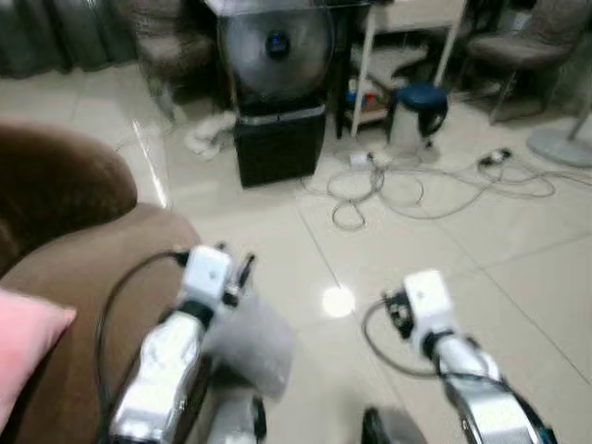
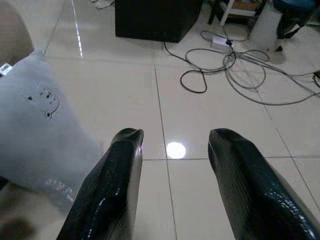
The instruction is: Move the pillow to the sofa from floor
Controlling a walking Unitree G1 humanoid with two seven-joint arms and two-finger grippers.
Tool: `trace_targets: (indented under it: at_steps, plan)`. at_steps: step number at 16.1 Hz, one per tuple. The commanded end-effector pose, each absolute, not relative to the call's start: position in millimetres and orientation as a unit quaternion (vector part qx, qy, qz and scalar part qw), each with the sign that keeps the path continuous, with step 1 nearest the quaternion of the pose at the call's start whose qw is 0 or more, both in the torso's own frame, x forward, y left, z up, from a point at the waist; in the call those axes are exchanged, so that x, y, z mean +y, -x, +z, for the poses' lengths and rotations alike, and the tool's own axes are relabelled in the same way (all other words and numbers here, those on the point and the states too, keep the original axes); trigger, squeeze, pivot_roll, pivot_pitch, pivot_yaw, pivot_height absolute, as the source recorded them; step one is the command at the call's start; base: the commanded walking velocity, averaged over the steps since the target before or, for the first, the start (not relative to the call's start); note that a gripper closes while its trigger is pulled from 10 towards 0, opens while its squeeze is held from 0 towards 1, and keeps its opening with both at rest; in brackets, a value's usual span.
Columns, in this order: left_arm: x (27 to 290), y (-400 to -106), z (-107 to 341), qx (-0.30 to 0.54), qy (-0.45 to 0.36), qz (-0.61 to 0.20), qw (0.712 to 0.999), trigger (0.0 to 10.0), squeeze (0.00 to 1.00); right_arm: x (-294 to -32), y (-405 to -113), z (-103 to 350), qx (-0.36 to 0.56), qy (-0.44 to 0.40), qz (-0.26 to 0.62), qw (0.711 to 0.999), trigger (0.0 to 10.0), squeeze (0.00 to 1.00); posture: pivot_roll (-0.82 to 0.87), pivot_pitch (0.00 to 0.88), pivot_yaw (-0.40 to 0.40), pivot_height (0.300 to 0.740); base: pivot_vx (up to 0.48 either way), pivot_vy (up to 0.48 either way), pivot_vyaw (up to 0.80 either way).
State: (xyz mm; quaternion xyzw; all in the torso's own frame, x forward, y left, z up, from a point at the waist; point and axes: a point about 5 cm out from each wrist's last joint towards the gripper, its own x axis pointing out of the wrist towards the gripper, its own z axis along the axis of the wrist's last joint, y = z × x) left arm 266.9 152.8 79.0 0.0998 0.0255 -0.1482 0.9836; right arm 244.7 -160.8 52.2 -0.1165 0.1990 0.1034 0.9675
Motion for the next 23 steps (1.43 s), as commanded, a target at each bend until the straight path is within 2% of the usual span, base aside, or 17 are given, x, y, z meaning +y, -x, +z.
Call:
trace_targets:
  at_steps: [1,16,18,20,22,23]
  plan:
    - [143.1,-267.6,78.9,0.025,-0.097,-0.163,0.982,10.0,0.00,-171.0,-245.4,55.2,0.198,0.120,0.090,0.969,10.0,0.00,0.01,0.000,0.038,0.628,0.368,0.000,0.00]
    - [141.6,-265.0,75.7,0.029,-0.091,-0.160,0.982,10.0,0.00,-172.5,-246.1,55.1,0.202,0.131,0.098,0.966,10.0,0.00,0.02,0.000,0.023,0.628,0.366,0.000,0.00]
    - [144.3,-263.1,69.2,0.053,-0.085,-0.144,0.984,10.0,0.00,-172.4,-245.5,55.8,0.203,0.136,0.106,0.964,10.0,0.00,0.02,0.000,0.011,0.628,0.150,0.000,0.00]
    - [149.5,-260.1,47.2,0.116,-0.113,-0.140,0.977,10.0,0.00,-171.1,-244.1,55.3,0.203,0.137,0.112,0.963,10.0,0.00,0.02,0.000,0.002,0.628,0.000,0.000,0.00]
    - [164.9,-260.9,26.2,0.179,-0.100,-0.091,0.975,10.0,0.00,-167.0,-243.7,55.0,0.203,0.136,0.130,0.961,10.0,0.00,0.02,0.000,-0.001,0.628,0.000,0.000,0.00]
    - [170.8,-261.6,20.8,0.196,-0.086,-0.071,0.974,10.0,0.51,-164.5,-242.9,54.8,0.203,0.135,0.143,0.959,10.0,0.00,0.03,0.000,-0.006,0.628,0.000,0.000,0.00]
